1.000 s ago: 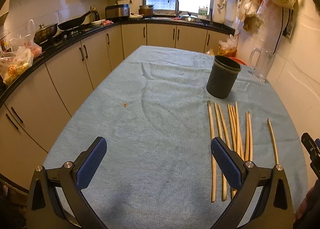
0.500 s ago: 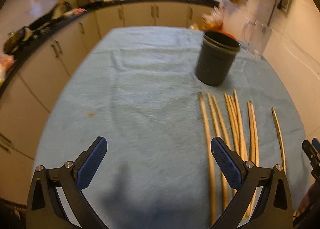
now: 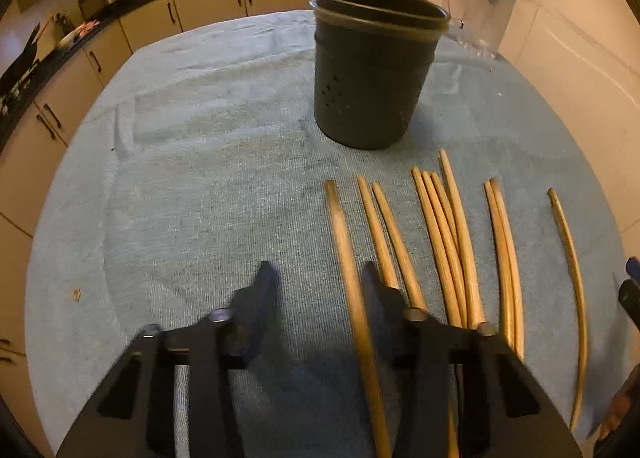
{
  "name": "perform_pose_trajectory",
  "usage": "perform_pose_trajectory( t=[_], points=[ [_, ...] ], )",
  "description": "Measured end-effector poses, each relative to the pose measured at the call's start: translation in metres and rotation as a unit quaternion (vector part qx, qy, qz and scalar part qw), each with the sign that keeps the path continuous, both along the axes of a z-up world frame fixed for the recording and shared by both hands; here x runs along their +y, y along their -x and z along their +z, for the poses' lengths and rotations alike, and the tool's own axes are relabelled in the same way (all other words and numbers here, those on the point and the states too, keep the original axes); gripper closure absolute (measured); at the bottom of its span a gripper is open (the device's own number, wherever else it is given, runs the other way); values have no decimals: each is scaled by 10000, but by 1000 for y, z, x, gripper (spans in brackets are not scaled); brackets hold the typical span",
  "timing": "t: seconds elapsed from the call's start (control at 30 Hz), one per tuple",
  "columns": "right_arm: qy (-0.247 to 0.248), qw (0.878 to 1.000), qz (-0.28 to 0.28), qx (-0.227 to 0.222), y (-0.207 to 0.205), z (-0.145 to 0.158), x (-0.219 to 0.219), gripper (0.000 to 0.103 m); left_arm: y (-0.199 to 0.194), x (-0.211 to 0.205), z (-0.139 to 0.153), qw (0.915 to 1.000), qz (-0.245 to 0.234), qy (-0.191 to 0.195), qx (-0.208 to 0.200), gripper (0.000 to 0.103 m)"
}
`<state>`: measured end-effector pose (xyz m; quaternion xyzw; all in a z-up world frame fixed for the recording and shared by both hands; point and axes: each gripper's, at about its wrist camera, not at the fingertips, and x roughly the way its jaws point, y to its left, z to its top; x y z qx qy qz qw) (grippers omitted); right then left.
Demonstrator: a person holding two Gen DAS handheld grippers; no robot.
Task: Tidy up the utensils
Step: 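Close the left tool on one chopstick while the right tool grasps another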
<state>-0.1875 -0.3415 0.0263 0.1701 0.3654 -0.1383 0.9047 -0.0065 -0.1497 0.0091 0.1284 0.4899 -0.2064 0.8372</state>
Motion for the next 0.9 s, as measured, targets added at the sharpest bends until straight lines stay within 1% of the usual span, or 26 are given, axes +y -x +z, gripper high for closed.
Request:
perform_pose_trajectory(
  t=[0.1,0.13,0.2,0.3,0.33,0.47,0.53,0.57,0.63,0.77,0.83,0.87,0.9],
  points=[
    [29,9999,141,77,-8,-1,4,6,-4,2,-1,10000,14,6,52,87],
    [37,9997,193,118,-11,-1,5,7,-6,4,-1,9999,39,20,95,88],
    [33,9993,304,213,-19,-3,7,17,-10,8,0,9997,78,73,231,90],
    [24,9974,520,499,-39,-8,9,25,-17,10,2,9991,100,86,406,90],
    [64,9968,548,571,-44,-11,10,26,-19,8,2,9990,97,58,427,90],
    [309,9911,623,1137,-73,-24,6,42,-29,0,3,9986,63,-35,520,90],
    [424,9887,632,1292,-84,-24,4,43,-36,-6,2,9984,19,-65,559,90],
    [487,9861,660,1444,-93,-25,3,43,-39,-6,4,9985,13,-81,540,90],
    [480,9824,727,1655,-105,-24,2,44,-44,-7,5,9986,18,-71,530,90],
    [353,9716,875,2168,-131,-24,-1,44,-50,-4,7,9976,161,163,648,90],
    [268,9660,976,2380,-143,-24,-2,44,-52,-3,7,9975,216,229,638,90],
    [250,9646,1012,2423,-147,-23,-3,47,-51,-2,8,9977,246,217,601,94],
    [266,9641,1066,2416,-149,-22,-2,67,-49,1,8,9977,304,222,567,96]
  ],
)
